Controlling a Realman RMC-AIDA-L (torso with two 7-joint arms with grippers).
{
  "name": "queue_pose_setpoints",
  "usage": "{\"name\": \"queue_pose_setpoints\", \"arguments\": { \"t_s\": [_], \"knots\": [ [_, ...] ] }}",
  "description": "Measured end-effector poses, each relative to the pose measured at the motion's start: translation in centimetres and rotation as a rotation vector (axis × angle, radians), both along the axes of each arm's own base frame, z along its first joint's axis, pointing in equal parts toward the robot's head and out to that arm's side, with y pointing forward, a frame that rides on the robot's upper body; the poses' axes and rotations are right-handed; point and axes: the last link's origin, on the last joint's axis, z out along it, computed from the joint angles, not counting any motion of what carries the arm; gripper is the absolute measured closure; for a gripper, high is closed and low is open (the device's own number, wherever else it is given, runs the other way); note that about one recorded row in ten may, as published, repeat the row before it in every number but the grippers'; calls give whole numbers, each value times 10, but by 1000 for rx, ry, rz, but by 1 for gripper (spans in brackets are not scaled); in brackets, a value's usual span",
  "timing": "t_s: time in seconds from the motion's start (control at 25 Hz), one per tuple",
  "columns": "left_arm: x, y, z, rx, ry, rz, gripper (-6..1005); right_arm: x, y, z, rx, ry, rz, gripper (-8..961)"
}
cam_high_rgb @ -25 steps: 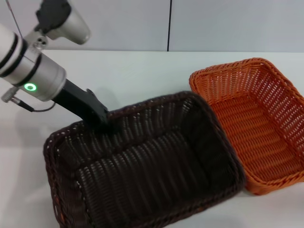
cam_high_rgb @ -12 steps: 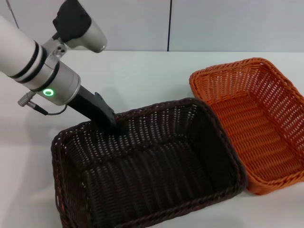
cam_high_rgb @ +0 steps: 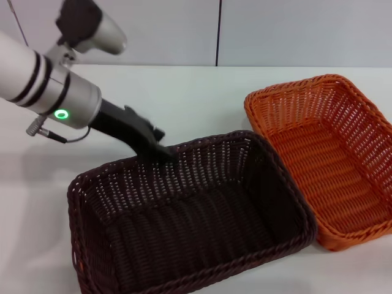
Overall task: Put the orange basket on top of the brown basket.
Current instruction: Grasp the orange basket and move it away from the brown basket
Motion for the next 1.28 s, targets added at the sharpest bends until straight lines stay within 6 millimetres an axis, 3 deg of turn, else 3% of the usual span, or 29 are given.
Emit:
{"name": "queue_pose_setpoints", "arguments": {
  "t_s": [0.12, 0.16, 0.2, 0.28, 0.36, 0.44, 0.48, 0.64, 0.68, 0.84, 0.96, 1.0, 1.28],
  "knots": [
    [3, -3, 8, 47, -99, -32, 452, -8, 6, 10, -142, 26, 120, 224],
    [4, -4, 9, 51, -110, -34, 425, -17, 13, 23, -273, 9, 198, 224],
    [4, -5, 11, 68, -153, -44, 379, -17, 13, 23, -273, 9, 198, 224],
    [4, -5, 11, 73, -164, -45, 288, -37, 27, 40, -521, -46, 270, 224],
    [4, -6, 13, 103, -235, -62, 197, -45, 32, 46, -612, -70, 279, 224],
    [4, -7, 13, 112, -269, -67, 180, -58, 40, 56, -781, -121, 278, 224],
    [4, -8, 13, 117, -287, -68, 172, -73, 45, 63, -945, -174, 279, 223],
    [1, -8, 11, 137, -335, -49, 155, -92, 46, 76, -1154, -277, 292, 223],
    [0, -8, 11, 137, -342, -43, 155, -104, 42, 88, -1255, -344, 303, 223],
    [-3, -9, 9, 135, -349, -28, 155, -119, 35, 103, -1332, -400, 311, 223],
    [-5, -9, 7, 135, -351, -17, 155, -130, 29, 122, -1321, -222, 294, 223],
    [-5, -9, 6, 134, -350, -16, 155, -129, 24, 120, -1318, -110, 284, 223],
    [-6, -6, 9, 145, -349, -21, 155, -126, 4, 106, -1328, 108, 309, 223]
  ]
}}
